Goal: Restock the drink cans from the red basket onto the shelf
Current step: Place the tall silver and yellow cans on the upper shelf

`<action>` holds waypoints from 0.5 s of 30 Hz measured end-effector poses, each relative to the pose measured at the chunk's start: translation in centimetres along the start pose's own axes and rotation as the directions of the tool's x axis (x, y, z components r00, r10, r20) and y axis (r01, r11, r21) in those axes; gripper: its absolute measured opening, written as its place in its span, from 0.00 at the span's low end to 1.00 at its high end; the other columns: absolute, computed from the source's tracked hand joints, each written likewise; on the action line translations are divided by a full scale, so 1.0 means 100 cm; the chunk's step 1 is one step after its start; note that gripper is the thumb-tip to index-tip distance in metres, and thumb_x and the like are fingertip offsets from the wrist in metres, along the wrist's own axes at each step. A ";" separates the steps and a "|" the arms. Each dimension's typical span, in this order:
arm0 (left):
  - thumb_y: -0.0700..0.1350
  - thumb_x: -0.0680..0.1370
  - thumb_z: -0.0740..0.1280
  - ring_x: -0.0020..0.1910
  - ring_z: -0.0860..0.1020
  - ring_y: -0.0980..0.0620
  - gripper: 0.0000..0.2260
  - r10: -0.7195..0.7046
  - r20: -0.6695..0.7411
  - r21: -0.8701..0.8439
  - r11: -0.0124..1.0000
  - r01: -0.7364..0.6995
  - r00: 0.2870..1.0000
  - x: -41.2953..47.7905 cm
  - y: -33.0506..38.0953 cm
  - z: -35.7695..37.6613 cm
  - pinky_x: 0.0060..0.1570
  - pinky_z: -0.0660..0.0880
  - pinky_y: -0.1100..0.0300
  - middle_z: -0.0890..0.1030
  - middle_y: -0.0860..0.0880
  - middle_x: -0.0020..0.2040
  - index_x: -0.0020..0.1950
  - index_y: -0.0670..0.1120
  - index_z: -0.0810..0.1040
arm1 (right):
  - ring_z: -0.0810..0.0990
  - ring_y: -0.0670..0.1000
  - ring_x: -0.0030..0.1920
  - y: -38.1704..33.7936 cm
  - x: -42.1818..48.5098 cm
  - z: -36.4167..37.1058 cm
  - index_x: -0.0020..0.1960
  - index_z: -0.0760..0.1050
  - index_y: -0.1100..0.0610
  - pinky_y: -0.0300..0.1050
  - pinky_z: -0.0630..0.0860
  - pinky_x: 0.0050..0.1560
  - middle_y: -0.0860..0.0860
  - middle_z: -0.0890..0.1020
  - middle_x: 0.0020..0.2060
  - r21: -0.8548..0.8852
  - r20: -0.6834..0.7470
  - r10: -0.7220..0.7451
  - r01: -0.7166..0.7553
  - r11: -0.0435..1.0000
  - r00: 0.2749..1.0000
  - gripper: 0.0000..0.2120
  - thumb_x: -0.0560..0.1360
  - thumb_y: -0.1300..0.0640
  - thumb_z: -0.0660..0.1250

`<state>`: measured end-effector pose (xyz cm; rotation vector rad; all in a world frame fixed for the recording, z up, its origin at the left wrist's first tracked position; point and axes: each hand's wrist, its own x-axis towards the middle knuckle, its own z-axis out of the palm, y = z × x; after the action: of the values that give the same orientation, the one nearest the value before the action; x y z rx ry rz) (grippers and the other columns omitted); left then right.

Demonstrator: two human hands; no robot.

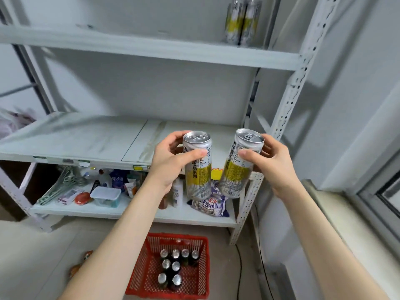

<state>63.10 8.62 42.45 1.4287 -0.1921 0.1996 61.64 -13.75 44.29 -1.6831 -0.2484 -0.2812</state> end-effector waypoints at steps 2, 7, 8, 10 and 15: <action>0.40 0.60 0.81 0.49 0.82 0.57 0.24 0.036 0.006 -0.005 0.999 -0.036 0.999 0.018 0.008 0.006 0.49 0.79 0.59 0.84 0.52 0.50 0.54 0.49 0.79 | 0.84 0.49 0.46 -0.008 0.015 -0.004 0.51 0.80 0.50 0.44 0.79 0.42 0.51 0.85 0.44 -0.002 0.000 -0.021 0.021 1.000 1.000 0.15 0.65 0.56 0.77; 0.43 0.58 0.79 0.48 0.82 0.54 0.23 0.109 0.030 -0.041 0.993 -0.108 0.994 0.073 0.024 0.021 0.47 0.79 0.58 0.85 0.52 0.47 0.51 0.49 0.80 | 0.83 0.49 0.44 -0.023 0.062 -0.011 0.49 0.80 0.51 0.44 0.79 0.41 0.50 0.85 0.42 -0.006 -0.014 -0.074 0.074 0.997 0.997 0.14 0.64 0.54 0.75; 0.43 0.59 0.79 0.49 0.82 0.54 0.22 0.120 0.040 -0.036 0.992 -0.119 0.992 0.086 0.028 0.024 0.46 0.78 0.58 0.85 0.51 0.48 0.51 0.49 0.80 | 0.83 0.48 0.45 -0.025 0.073 -0.013 0.49 0.80 0.50 0.45 0.79 0.42 0.50 0.85 0.42 -0.012 -0.017 -0.088 0.088 0.996 0.996 0.14 0.64 0.53 0.75; 0.44 0.60 0.78 0.50 0.82 0.53 0.21 0.145 0.070 -0.026 0.989 -0.144 0.987 0.111 0.035 0.028 0.46 0.78 0.57 0.85 0.51 0.49 0.52 0.49 0.81 | 0.83 0.49 0.45 -0.029 0.096 -0.016 0.49 0.80 0.50 0.46 0.80 0.44 0.50 0.85 0.42 -0.026 -0.031 -0.115 0.114 0.993 0.993 0.13 0.64 0.53 0.75; 0.47 0.58 0.81 0.50 0.82 0.53 0.25 0.190 0.134 -0.019 0.982 -0.190 0.973 0.176 0.054 0.041 0.43 0.77 0.58 0.85 0.51 0.49 0.53 0.49 0.81 | 0.84 0.48 0.46 -0.038 0.155 -0.028 0.50 0.80 0.50 0.43 0.78 0.43 0.49 0.86 0.44 -0.043 -0.054 -0.190 0.187 0.981 0.980 0.12 0.67 0.55 0.76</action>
<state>78.77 5.64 52.55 1.4189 -0.4414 0.2591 74.91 -16.03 53.29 -1.6883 -0.3622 -0.4782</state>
